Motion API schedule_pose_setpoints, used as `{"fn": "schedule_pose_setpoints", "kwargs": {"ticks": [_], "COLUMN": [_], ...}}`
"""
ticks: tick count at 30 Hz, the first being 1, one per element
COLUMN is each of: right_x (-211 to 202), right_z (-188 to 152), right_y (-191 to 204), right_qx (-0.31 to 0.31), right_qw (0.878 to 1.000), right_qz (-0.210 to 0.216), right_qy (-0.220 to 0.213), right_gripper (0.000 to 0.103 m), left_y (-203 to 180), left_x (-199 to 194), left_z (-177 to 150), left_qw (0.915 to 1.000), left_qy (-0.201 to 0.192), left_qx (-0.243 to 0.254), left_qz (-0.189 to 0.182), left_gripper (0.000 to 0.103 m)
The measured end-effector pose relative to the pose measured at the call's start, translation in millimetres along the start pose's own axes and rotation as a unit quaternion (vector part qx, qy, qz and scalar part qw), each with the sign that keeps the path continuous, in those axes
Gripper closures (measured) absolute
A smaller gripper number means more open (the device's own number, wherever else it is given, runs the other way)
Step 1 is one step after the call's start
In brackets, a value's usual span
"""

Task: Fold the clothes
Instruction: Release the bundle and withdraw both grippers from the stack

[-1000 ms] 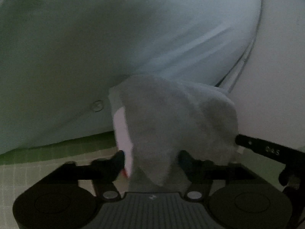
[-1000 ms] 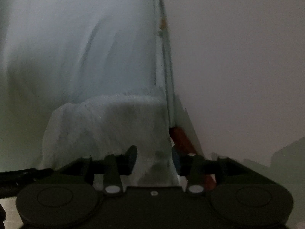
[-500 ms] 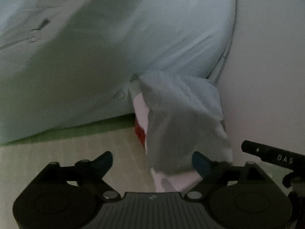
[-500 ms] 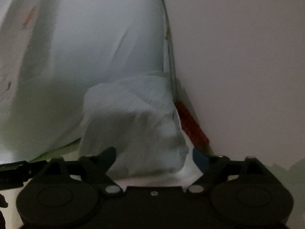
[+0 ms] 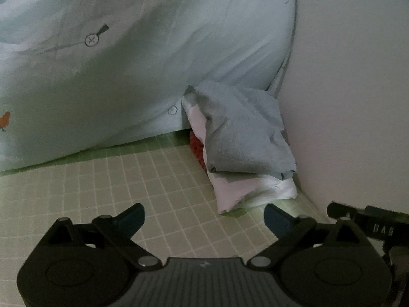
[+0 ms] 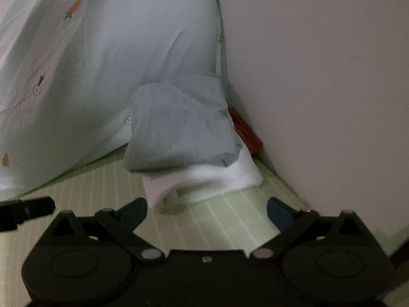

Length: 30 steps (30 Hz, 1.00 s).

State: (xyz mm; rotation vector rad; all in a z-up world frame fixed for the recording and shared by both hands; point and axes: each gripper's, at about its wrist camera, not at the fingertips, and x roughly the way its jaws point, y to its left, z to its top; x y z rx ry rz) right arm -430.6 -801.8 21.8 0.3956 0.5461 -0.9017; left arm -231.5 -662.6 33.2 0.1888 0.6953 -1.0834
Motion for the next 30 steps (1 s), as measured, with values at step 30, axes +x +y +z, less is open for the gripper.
{"fn": "schedule_pose_setpoints", "kwargs": {"ticks": [30], "right_x": [-75.0], "right_z": [-67.7], "right_y": [22.7], "right_qx": [0.026], "right_qw": [0.999], "right_qz": [-0.032], "right_qy": [0.014], "right_gripper": [0.002], "left_y": [1.5], "left_x": [-63.5], "left_z": [-52.0], "left_qw": [0.9957], "left_qy": [0.017], "left_qx": [0.084], "left_qz": [-0.036], "left_gripper": [0.000]}}
